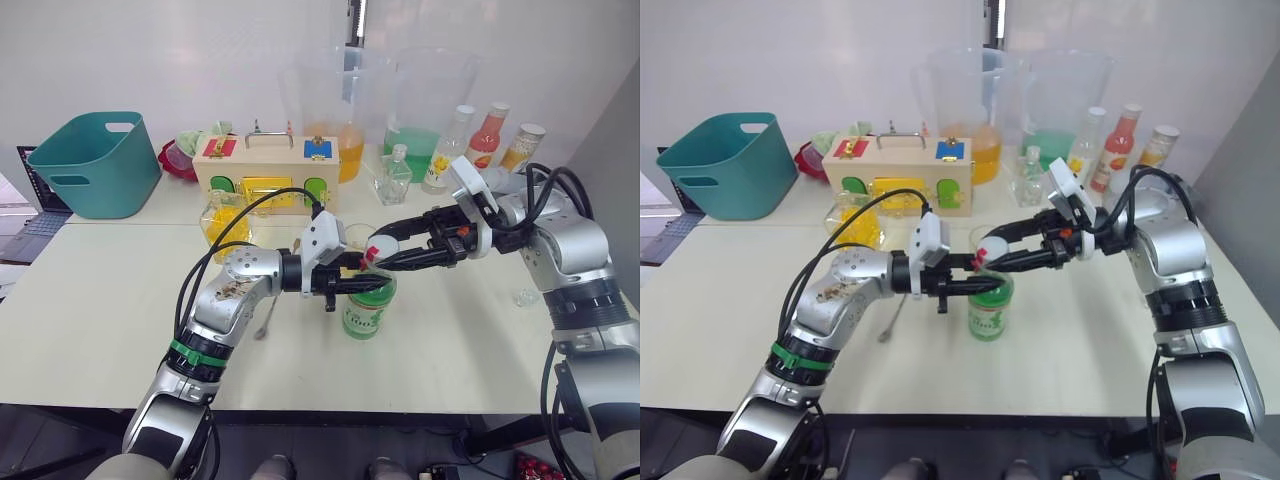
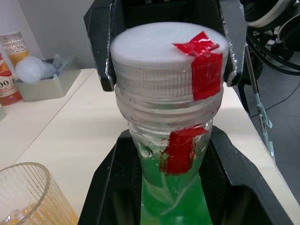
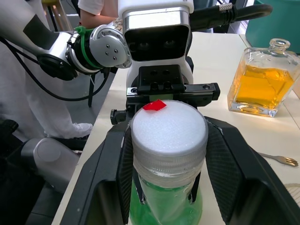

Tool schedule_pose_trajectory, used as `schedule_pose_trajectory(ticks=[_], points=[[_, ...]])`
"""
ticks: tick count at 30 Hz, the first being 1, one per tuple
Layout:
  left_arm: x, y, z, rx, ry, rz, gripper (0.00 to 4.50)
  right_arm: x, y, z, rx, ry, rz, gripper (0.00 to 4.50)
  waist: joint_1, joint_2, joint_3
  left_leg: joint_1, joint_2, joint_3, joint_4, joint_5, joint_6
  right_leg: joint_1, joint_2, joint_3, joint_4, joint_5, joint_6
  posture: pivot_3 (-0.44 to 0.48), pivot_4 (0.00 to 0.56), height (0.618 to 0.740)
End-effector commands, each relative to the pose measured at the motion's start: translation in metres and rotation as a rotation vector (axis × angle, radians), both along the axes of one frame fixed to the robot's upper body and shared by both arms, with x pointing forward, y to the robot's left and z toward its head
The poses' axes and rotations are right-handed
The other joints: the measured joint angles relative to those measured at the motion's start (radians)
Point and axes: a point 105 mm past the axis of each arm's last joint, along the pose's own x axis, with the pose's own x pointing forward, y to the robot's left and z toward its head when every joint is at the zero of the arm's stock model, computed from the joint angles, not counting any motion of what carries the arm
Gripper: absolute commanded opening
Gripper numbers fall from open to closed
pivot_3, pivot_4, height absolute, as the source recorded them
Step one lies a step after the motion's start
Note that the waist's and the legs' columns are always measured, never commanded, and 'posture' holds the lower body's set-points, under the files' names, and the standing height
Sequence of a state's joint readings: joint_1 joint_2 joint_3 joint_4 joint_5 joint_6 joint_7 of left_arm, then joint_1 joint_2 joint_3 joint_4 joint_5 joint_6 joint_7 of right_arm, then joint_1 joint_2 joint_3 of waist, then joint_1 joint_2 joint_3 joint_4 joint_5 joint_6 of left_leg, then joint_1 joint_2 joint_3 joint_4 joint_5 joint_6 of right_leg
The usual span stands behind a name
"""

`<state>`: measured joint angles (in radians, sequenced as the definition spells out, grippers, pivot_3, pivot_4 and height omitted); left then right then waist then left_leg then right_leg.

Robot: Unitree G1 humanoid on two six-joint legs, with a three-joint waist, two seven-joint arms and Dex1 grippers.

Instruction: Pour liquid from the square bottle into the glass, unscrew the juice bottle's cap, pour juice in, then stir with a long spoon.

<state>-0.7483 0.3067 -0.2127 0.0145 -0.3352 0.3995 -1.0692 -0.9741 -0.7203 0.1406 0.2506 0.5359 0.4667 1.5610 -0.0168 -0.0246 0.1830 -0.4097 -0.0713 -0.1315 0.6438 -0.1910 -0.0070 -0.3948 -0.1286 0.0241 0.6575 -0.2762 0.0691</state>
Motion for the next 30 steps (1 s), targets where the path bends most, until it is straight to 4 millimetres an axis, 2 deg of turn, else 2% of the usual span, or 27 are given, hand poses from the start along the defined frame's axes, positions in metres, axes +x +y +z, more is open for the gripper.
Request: schedule_pose_trajectory(ticks=[1,4,10,17,21,24,30], points=[[-0.005,-0.008,0.001,0.007,-0.015,-0.025,1.26,-0.013,0.001,0.036,0.097,-0.085,0.044,1.67,0.000,0.000,0.000,-0.001,0.000,0.000,0.000,0.000,0.000,-0.001,0.000,0.000,0.000,0.000,0.000,0.000,0.150,0.740],[-0.004,-0.008,0.001,0.008,-0.015,-0.026,1.26,-0.017,0.001,0.030,0.084,-0.067,0.053,1.67,0.000,0.000,0.000,-0.007,-0.001,0.000,0.001,0.000,-0.001,-0.010,-0.001,0.001,0.006,0.000,-0.001,0.000,0.150,0.740],[-0.003,-0.006,0.001,0.014,-0.016,-0.029,1.26,-0.019,0.004,0.025,0.047,-0.077,0.098,1.67,0.000,0.000,0.000,-0.008,-0.001,0.000,0.001,0.000,-0.001,-0.010,-0.001,0.001,0.006,0.001,-0.001,0.000,0.150,0.740],[-0.003,-0.006,0.003,0.035,-0.022,-0.045,1.26,-0.012,0.004,0.023,0.016,-0.125,0.140,1.67,-0.004,0.000,0.000,-0.007,-0.001,0.001,0.001,0.000,-0.001,-0.010,-0.001,0.001,0.006,0.001,-0.001,0.000,0.150,0.740],[-0.007,-0.004,0.001,0.054,-0.023,-0.065,1.26,-0.009,0.005,0.024,-0.004,-0.131,0.160,1.67,-0.010,0.000,0.000,-0.007,0.000,0.001,0.000,0.001,-0.001,-0.010,-0.001,0.001,0.006,0.001,-0.001,0.000,0.150,0.740],[-0.009,-0.004,0.002,0.056,-0.023,-0.068,1.26,-0.008,0.007,0.031,0.045,-0.081,0.169,1.67,-0.015,0.000,0.000,-0.007,0.000,0.001,0.000,0.001,-0.001,-0.010,-0.001,0.001,0.006,0.001,-0.001,0.000,0.150,0.740],[-0.010,-0.003,0.001,0.058,-0.020,-0.064,1.26,-0.004,0.004,0.035,0.092,-0.017,0.133,1.67,-0.020,0.000,0.000,-0.007,0.000,0.000,0.000,0.001,-0.001,-0.010,-0.001,0.001,0.006,0.001,-0.001,0.000,0.150,0.740]])
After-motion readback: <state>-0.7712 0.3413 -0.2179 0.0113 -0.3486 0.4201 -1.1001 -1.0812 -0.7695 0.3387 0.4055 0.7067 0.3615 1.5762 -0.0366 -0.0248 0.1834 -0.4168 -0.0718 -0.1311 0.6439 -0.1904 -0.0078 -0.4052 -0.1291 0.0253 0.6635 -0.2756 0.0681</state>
